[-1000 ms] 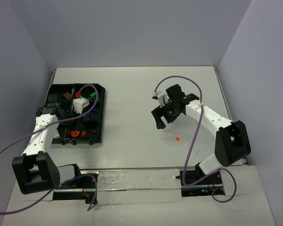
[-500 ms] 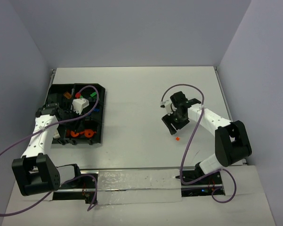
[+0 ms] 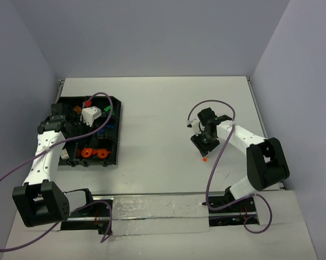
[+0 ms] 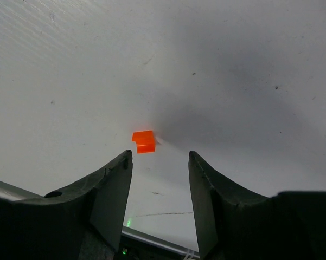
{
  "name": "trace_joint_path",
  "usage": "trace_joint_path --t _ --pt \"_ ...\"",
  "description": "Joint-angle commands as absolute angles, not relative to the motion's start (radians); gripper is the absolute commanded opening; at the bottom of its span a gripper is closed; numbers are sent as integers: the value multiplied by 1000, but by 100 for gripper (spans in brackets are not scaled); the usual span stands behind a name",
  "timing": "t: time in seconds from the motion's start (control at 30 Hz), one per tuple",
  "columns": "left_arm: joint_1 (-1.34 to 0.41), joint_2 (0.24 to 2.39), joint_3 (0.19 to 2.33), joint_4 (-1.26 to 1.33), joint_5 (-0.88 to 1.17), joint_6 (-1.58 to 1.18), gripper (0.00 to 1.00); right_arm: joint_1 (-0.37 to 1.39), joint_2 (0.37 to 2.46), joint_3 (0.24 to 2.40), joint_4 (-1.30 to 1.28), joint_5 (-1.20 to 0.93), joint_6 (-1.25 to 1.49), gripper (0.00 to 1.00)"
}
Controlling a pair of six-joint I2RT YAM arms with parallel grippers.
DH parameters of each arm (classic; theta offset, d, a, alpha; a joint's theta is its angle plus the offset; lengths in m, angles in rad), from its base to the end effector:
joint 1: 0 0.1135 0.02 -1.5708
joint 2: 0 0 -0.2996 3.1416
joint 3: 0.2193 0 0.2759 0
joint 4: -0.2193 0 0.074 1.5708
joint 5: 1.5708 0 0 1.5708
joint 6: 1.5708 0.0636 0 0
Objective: Sort the legos into containers by color
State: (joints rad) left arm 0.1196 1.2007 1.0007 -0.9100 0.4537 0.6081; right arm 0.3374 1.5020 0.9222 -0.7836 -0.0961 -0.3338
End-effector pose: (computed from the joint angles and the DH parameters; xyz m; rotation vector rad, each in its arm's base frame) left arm 0.2474 0.0017 0.2807 0.7465 2.4275 -0.3354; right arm 0.2677 0.1004 0.1807 -0.9792 2.7628 0.1415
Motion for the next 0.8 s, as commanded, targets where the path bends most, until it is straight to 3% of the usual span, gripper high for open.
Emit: trace_joint_path --t 0.0,0.77 --pt "125 1190 1045 -917 505 627 60 328 1514 920 -802 -120 -362 53" --pt "123 1203 1051 -902 520 614 64 350 1617 886 -766 -132 -400 46"
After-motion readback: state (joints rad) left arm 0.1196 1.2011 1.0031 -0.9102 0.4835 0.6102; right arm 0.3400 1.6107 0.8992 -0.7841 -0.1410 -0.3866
